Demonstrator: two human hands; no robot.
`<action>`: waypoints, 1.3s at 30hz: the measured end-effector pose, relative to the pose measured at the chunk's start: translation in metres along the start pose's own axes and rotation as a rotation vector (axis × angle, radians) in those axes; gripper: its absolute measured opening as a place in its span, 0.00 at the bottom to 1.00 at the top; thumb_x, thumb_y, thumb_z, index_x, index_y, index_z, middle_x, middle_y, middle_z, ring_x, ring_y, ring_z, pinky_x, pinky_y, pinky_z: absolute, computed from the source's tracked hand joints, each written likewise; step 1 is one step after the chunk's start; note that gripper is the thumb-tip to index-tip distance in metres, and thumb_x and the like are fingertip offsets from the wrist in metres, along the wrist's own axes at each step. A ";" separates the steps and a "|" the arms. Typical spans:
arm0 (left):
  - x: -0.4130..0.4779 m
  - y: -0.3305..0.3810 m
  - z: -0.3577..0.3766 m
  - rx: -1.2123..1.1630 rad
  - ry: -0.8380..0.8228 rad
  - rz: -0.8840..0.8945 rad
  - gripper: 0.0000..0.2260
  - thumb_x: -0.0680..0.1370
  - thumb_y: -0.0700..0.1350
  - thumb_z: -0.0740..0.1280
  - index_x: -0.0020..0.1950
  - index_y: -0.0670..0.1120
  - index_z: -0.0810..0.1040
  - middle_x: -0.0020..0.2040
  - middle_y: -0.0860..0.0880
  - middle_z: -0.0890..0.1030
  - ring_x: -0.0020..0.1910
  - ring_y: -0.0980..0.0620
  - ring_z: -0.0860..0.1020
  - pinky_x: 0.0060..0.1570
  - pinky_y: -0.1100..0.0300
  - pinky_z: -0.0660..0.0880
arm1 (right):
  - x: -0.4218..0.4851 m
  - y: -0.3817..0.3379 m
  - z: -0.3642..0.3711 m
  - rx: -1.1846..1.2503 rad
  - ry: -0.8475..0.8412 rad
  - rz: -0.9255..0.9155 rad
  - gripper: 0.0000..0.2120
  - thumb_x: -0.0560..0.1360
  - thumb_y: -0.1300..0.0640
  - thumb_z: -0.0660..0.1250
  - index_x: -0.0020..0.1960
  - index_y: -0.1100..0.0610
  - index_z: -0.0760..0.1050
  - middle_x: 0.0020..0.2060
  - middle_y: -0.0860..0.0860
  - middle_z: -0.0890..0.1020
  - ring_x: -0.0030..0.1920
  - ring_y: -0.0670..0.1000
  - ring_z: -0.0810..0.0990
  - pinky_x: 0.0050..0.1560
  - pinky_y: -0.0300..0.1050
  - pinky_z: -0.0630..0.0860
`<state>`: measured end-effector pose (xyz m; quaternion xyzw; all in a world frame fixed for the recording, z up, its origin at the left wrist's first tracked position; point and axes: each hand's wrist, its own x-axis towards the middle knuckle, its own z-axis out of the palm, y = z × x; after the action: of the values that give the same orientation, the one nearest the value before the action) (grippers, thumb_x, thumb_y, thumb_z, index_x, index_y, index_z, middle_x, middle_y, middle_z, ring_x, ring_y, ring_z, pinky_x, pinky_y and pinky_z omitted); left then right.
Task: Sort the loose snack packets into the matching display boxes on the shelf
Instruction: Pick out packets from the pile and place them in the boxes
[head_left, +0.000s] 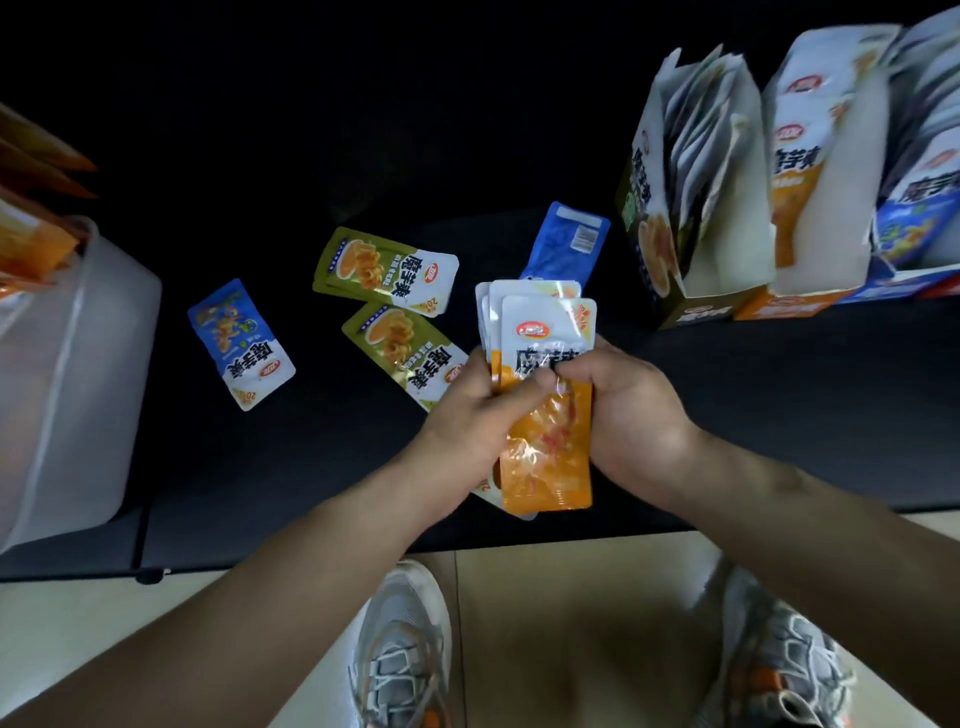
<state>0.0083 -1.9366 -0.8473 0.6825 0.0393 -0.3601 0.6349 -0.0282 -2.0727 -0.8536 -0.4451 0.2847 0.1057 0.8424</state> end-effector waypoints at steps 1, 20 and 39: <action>0.000 0.001 0.002 0.038 -0.026 0.005 0.18 0.74 0.51 0.72 0.64 0.54 0.77 0.56 0.50 0.85 0.57 0.47 0.83 0.59 0.43 0.79 | -0.003 -0.004 -0.003 -0.024 -0.015 -0.012 0.25 0.66 0.59 0.66 0.63 0.57 0.79 0.56 0.61 0.84 0.57 0.61 0.83 0.61 0.64 0.77; 0.064 0.152 0.158 0.445 0.048 0.276 0.11 0.72 0.45 0.75 0.53 0.51 0.81 0.44 0.52 0.86 0.42 0.53 0.85 0.45 0.55 0.82 | -0.058 -0.088 -0.175 -0.912 0.396 -0.314 0.11 0.77 0.59 0.65 0.55 0.46 0.78 0.46 0.42 0.83 0.46 0.45 0.82 0.54 0.49 0.78; 0.141 0.125 0.224 0.887 0.331 0.498 0.24 0.75 0.47 0.75 0.68 0.48 0.70 0.59 0.49 0.81 0.55 0.44 0.81 0.47 0.53 0.78 | -0.055 -0.102 -0.198 -0.880 0.463 -0.396 0.08 0.80 0.56 0.65 0.57 0.48 0.78 0.45 0.41 0.81 0.42 0.37 0.78 0.39 0.23 0.68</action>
<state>0.0772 -2.2178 -0.8035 0.9216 -0.1805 -0.0680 0.3369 -0.1047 -2.2883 -0.8390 -0.8130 0.3026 -0.0468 0.4952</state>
